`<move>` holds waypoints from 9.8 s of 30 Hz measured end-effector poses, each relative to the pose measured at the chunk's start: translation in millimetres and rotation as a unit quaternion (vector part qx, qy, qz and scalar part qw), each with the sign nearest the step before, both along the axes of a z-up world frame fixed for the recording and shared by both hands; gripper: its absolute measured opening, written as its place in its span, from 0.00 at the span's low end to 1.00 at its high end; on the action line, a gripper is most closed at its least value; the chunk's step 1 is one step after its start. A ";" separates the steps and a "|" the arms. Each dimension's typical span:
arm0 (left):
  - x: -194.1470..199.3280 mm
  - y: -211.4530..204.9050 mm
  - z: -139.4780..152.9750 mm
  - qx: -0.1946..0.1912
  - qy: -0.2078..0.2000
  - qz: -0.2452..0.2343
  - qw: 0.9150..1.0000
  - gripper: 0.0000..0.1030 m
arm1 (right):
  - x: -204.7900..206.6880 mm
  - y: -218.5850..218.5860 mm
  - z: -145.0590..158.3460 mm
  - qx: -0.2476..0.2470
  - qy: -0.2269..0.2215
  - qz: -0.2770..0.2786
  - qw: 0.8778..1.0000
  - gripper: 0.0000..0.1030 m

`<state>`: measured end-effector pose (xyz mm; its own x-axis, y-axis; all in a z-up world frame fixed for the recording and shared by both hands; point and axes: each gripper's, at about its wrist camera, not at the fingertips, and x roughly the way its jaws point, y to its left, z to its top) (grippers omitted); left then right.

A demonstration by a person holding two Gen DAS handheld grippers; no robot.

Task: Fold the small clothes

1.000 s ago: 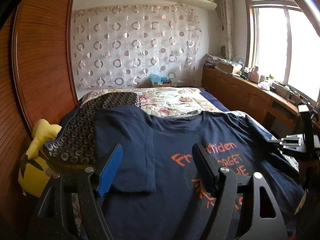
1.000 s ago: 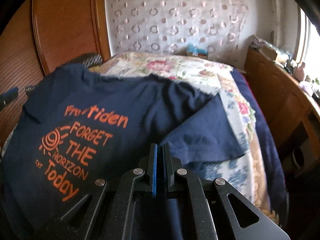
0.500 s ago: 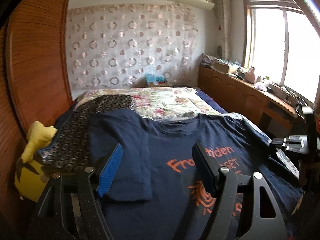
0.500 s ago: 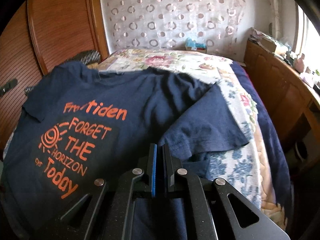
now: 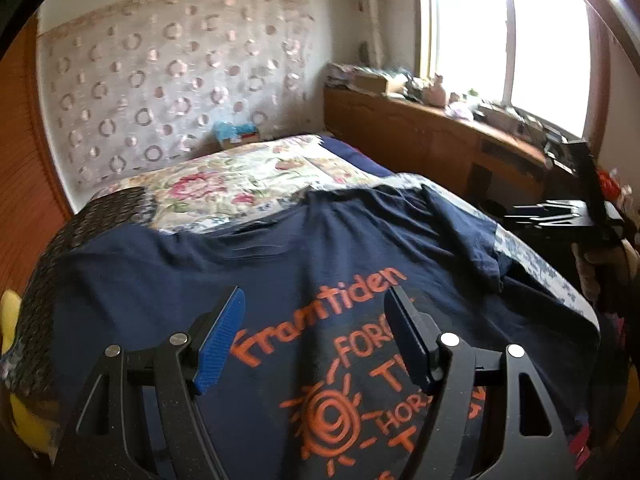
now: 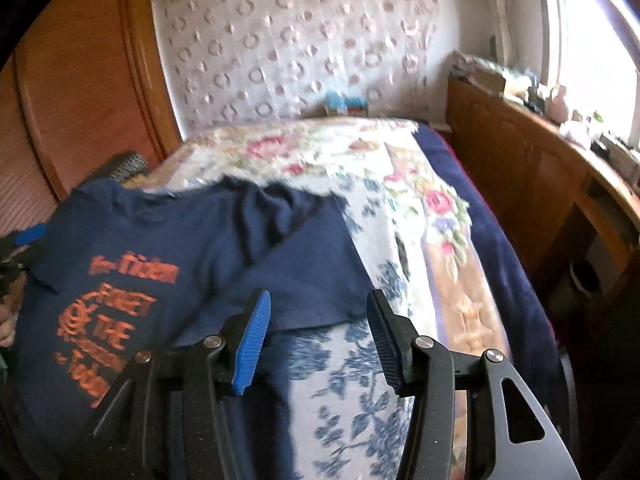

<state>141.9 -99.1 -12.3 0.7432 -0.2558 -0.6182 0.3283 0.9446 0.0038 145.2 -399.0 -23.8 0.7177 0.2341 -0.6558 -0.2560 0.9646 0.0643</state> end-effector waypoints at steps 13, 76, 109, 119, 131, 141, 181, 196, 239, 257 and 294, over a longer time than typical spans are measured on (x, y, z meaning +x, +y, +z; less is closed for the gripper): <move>35.9 -33.5 -30.7 0.030 0.057 -0.036 0.997 0.71 | 48.2 9.4 -26.2 -0.037 0.048 -0.002 0.998 0.50; 26.3 90.0 -8.9 -0.005 0.024 0.081 0.996 0.71 | 115.5 95.3 20.2 -0.073 0.008 0.095 0.993 0.44; 99.5 224.4 -15.3 -0.013 0.071 0.184 0.980 0.48 | 143.5 75.3 -14.1 -0.048 0.038 0.060 0.996 0.46; 113.7 226.4 -23.0 -0.030 0.094 0.180 0.979 0.37 | 143.7 75.5 -14.5 -0.049 0.038 0.060 0.996 0.47; 79.6 191.9 8.2 -0.030 0.044 0.134 0.990 0.03 | 157.3 83.1 -12.6 -0.046 0.050 0.087 0.994 0.33; 10.5 164.7 33.0 -0.036 -0.006 0.103 0.994 0.03 | 105.7 88.0 32.7 -0.020 -0.020 0.113 0.993 0.08; -182.7 186.7 -5.6 -0.083 0.001 0.169 0.982 0.03 | -131.8 7.5 52.1 0.020 -0.022 0.092 0.995 0.08; -175.3 211.7 -2.2 -0.065 0.002 0.190 0.980 0.67 | -123.9 8.4 51.1 -0.003 -0.003 0.096 0.995 0.11; -63.4 193.1 -70.7 -0.007 0.130 0.124 0.984 0.72 | -25.2 16.2 12.7 -0.026 0.050 0.092 0.994 0.61; -77.1 174.6 -46.4 -0.011 0.112 0.073 0.991 0.20 | -35.2 28.9 14.7 -0.037 0.049 0.144 0.988 0.19; -213.3 173.6 231.3 -0.103 -0.264 0.066 0.957 0.15 | -253.7 -28.2 228.7 0.030 -0.287 0.125 0.949 0.14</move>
<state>-71.4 74.6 219.0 0.9721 -0.2144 -0.0949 0.2100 0.9762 -0.0550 -108.5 -427.2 205.0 0.8700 0.4688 -0.1528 -0.4857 0.8682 -0.1017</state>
